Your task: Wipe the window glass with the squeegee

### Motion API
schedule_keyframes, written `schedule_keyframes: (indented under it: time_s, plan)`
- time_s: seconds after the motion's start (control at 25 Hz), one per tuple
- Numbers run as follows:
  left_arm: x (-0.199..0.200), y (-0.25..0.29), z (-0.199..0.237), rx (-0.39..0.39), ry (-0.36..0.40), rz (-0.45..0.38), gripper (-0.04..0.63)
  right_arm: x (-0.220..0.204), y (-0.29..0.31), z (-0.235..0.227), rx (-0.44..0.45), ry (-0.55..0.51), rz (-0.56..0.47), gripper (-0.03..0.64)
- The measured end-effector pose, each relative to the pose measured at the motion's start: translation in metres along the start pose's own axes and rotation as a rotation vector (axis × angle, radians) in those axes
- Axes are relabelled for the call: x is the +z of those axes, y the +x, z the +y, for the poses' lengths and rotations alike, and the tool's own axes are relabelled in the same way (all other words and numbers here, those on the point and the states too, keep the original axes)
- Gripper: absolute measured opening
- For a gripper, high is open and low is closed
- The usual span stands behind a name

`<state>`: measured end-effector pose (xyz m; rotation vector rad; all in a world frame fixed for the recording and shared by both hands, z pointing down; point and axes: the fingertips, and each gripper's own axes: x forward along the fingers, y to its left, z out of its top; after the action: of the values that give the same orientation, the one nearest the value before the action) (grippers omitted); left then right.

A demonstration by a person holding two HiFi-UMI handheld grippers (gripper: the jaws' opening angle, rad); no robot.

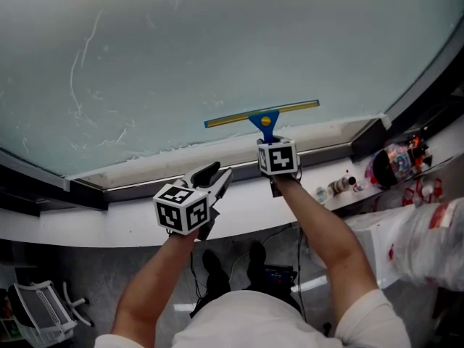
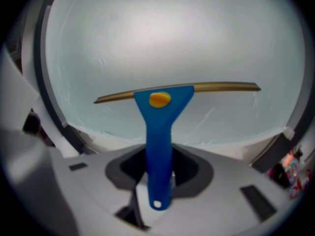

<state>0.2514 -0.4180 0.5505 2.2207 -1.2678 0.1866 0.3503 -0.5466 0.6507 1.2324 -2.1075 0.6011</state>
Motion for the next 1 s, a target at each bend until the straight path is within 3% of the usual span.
schedule_keyframes:
  time_s: [1.0]
  plan:
    - [-0.045, 0.019, 0.010, 0.006, -0.063, 0.048, 0.167, -0.046, 0.038, -0.002, 0.004, -0.008, 0.059, 0.147]
